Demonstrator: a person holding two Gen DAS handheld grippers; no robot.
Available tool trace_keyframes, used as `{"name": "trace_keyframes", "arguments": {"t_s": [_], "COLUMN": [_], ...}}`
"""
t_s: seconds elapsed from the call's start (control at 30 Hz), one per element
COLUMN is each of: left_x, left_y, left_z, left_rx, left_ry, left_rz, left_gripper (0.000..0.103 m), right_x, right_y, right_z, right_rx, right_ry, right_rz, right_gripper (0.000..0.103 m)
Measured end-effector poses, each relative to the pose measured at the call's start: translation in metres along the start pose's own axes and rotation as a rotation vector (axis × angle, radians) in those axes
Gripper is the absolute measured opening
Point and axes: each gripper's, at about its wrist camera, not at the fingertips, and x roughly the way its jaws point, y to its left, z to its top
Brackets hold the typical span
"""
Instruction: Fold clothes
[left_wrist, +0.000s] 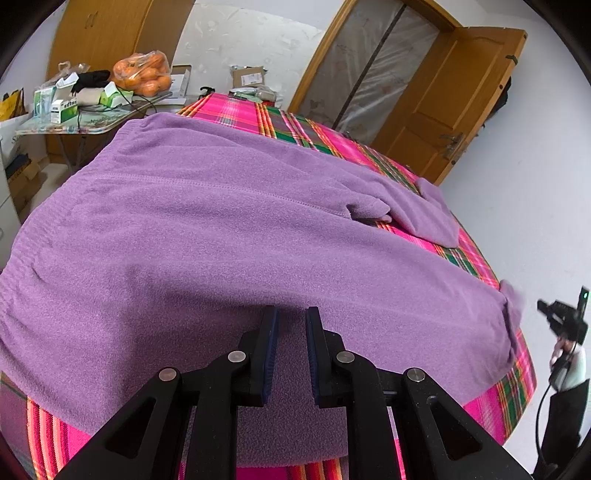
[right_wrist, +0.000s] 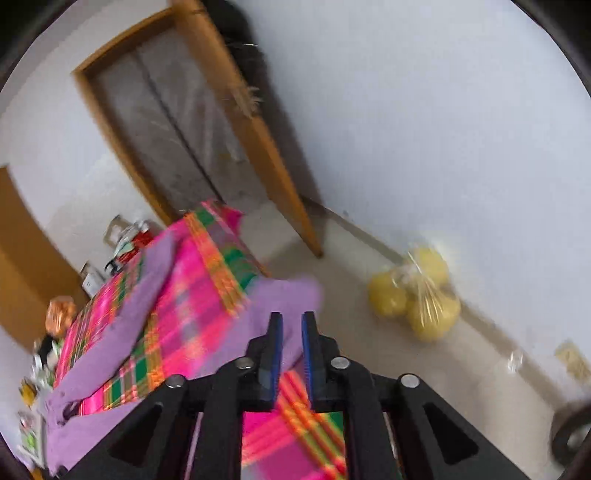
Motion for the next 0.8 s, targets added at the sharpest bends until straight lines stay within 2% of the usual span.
{"name": "trace_keyframes", "arguments": {"t_s": [0.07, 0.17, 0.2, 0.3, 0.43, 0.5, 0.63, 0.7, 0.8], "left_x": [0.0, 0.001, 0.001, 0.003, 0.009, 0.016, 0.019, 0.019, 0.019], "left_y": [-0.002, -0.007, -0.01, -0.022, -0.048, -0.056, -0.056, -0.055, -0.054], "left_z": [0.0, -0.001, -0.001, -0.002, -0.005, -0.008, -0.009, -0.009, -0.008], "left_rx": [0.007, 0.018, 0.02, 0.034, 0.114, 0.141, 0.147, 0.142, 0.131], "left_ry": [0.0, -0.002, -0.004, 0.002, 0.007, 0.019, 0.027, 0.026, 0.027], "left_rz": [0.011, 0.045, 0.063, 0.054, 0.036, 0.039, 0.027, 0.014, 0.0], "left_gripper": [0.015, 0.015, 0.016, 0.016, 0.016, 0.016, 0.016, 0.016, 0.016], "right_x": [-0.001, 0.003, 0.004, 0.013, 0.051, 0.073, 0.101, 0.115, 0.121], "right_y": [-0.016, 0.006, 0.017, 0.067, 0.11, 0.119, 0.121, 0.12, 0.121], "right_z": [-0.005, -0.012, -0.014, -0.02, -0.019, -0.014, -0.005, -0.005, -0.007], "right_rx": [0.036, -0.061, -0.107, -0.275, -0.394, -0.424, -0.394, -0.387, -0.421], "right_ry": [0.002, 0.026, 0.027, 0.032, 0.108, 0.124, 0.152, 0.193, 0.195], "right_rz": [-0.019, 0.032, 0.041, 0.072, 0.052, 0.009, -0.054, -0.066, -0.086], "right_gripper": [0.028, 0.028, 0.028, 0.028, 0.029, 0.029, 0.029, 0.029, 0.029]}}
